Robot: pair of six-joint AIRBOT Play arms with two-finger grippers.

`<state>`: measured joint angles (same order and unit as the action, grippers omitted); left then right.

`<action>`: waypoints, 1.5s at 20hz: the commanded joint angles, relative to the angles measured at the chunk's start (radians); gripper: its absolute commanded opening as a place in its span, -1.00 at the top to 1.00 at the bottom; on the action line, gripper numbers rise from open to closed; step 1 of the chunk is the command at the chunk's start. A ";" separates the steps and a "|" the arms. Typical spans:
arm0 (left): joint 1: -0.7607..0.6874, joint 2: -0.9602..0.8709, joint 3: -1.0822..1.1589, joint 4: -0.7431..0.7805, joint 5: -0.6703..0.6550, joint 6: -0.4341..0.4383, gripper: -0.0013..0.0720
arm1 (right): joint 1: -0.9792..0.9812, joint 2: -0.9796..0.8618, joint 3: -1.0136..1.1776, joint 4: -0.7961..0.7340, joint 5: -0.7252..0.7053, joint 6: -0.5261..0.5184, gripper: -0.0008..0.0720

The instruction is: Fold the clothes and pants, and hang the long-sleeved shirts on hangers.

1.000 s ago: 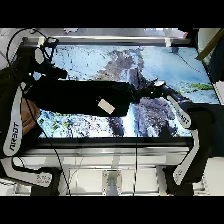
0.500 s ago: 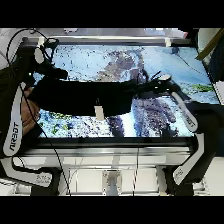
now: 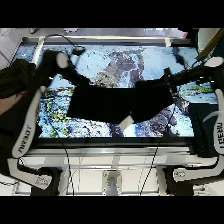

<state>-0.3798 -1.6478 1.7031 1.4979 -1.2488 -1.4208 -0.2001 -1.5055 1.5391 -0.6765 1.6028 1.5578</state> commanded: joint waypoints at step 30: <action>0.332 0.176 0.001 0.020 -0.121 0.042 0.95 | 0.999 -0.460 0.172 -0.185 -1.328 0.350 -0.19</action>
<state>-0.0971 -1.5120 1.7046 1.5143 -1.3563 -1.3792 0.7319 -1.9171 1.7023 -0.8631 0.4709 1.9152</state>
